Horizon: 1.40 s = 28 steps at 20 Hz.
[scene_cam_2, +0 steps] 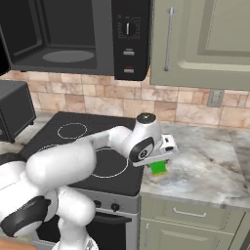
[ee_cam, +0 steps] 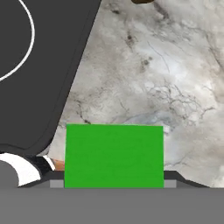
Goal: Place the sponge inside the microwave to prepare for sanitizing.
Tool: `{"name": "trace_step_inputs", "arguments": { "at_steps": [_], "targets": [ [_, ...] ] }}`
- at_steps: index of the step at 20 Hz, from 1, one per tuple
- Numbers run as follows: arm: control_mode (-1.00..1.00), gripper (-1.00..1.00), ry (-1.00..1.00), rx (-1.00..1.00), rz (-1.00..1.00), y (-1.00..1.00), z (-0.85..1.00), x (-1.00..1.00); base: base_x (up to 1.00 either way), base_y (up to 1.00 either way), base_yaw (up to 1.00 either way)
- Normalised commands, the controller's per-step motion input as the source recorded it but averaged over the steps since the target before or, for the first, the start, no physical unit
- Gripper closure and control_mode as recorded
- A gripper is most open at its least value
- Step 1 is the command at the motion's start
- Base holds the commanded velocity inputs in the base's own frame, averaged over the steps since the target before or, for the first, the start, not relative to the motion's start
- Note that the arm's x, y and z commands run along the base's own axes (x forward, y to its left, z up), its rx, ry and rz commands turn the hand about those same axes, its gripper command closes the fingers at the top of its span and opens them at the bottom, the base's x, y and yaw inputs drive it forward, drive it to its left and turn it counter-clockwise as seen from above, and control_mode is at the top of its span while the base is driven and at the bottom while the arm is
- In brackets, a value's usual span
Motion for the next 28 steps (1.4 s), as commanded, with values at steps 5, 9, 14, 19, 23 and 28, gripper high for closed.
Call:
{"name": "trace_step_inputs", "arguments": {
  "at_steps": [5, 9, 14, 19, 23, 28],
  "targets": [
    [-1.00, 1.00, 0.00, -0.04, 0.00, 0.94, 0.93, -0.08, 0.00, 0.00, 0.00],
    [-1.00, 1.00, 0.00, 0.00, 0.00, 0.68, 1.00, -0.02, 0.00, 0.00, 0.00],
    [-1.00, 1.00, 0.00, 0.00, 0.00, 0.61, 0.94, -0.06, 0.00, 0.00, 0.00],
    [-1.00, 1.00, 0.00, 0.00, -0.02, 0.74, 0.72, -0.13, 0.00, 0.00, 0.00],
    [-1.00, 1.00, 0.03, 0.04, -0.01, 0.72, 0.77, 0.00, 0.00, 0.00, 0.00],
    [-1.00, 1.00, 0.01, 0.07, -0.03, 0.48, 0.57, -0.08, 0.00, 0.00, 0.00]
  ]
}}
